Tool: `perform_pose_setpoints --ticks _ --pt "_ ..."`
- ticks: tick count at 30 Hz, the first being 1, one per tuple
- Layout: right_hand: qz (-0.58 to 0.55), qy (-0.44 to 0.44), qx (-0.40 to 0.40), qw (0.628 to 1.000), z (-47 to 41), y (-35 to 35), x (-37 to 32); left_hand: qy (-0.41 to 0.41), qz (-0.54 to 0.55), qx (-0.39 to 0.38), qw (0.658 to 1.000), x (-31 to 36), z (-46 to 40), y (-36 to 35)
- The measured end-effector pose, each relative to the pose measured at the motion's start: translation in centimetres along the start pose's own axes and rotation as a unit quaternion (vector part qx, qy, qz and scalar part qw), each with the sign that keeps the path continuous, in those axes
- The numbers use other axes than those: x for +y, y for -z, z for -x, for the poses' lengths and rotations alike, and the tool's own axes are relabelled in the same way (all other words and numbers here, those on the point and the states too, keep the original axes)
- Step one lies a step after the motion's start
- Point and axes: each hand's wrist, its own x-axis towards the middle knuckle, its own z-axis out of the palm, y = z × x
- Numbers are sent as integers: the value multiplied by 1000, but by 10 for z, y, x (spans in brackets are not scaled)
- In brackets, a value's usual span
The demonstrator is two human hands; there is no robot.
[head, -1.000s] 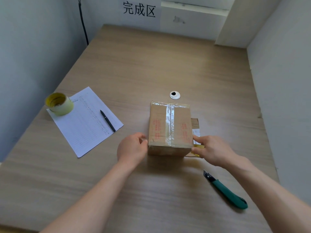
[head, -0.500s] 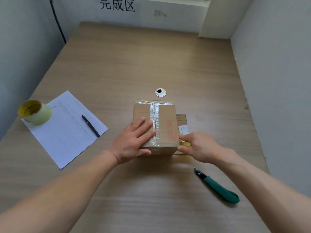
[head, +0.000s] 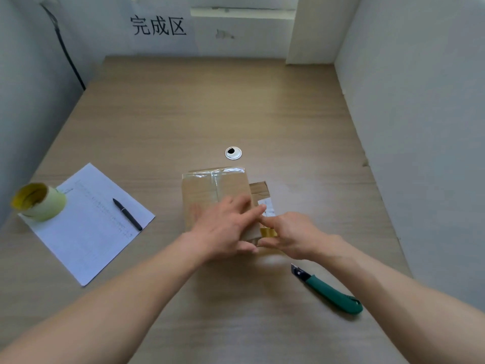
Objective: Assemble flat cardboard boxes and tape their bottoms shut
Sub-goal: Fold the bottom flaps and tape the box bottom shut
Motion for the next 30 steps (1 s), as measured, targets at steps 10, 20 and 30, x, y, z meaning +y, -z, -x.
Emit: perform_pose_setpoints --ticks 10,20,30 --pt "-252 -52 -109 960 20 4 14 -47 58 -98 992 -6 -8 9" --pt "86 44 170 981 8 -2 21 71 71 -128 987 35 -42 24" --pt "-47 12 367 929 42 -24 14 205 142 -132 959 44 -60 22"
